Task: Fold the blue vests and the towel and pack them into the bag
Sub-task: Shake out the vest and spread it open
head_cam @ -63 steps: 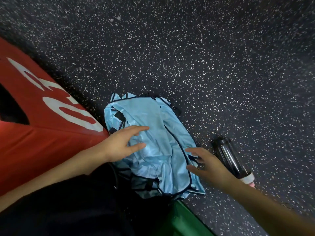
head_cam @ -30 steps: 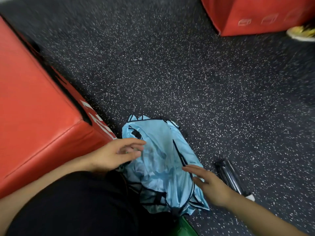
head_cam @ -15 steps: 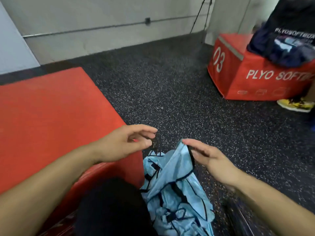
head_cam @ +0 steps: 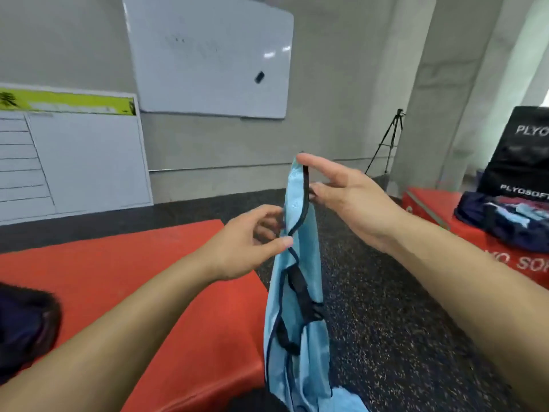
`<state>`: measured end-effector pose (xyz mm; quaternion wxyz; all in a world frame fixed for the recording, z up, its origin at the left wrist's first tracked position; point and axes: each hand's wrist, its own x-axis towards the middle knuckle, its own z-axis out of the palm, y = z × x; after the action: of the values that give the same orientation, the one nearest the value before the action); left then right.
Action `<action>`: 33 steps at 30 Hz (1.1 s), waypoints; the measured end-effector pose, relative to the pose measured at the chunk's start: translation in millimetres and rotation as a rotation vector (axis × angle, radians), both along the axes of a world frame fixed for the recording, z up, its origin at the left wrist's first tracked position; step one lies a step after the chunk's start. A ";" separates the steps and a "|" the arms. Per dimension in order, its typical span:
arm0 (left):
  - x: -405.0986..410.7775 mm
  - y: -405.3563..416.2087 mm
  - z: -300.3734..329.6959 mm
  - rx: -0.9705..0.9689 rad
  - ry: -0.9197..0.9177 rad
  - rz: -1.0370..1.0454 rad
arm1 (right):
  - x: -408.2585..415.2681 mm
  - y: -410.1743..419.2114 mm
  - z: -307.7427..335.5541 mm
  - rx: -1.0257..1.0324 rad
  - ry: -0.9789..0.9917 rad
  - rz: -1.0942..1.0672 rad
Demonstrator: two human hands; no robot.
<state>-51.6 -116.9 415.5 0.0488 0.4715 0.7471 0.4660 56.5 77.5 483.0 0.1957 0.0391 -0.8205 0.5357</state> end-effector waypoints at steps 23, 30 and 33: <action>-45.8 -216.1 247.1 0.304 0.279 0.610 | -118.3 -226.8 223.6 0.402 0.357 0.214; -72.4 -242.3 240.0 0.184 0.454 0.680 | -146.8 -244.4 190.4 0.527 0.476 0.048; -81.8 -245.8 226.8 0.163 0.447 0.681 | -157.2 -248.0 165.3 0.516 0.509 0.005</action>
<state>-133.4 -362.7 642.3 -0.3088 0.2894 0.8133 0.3994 -100.8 -170.4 648.4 0.3761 0.2215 -0.8535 0.2846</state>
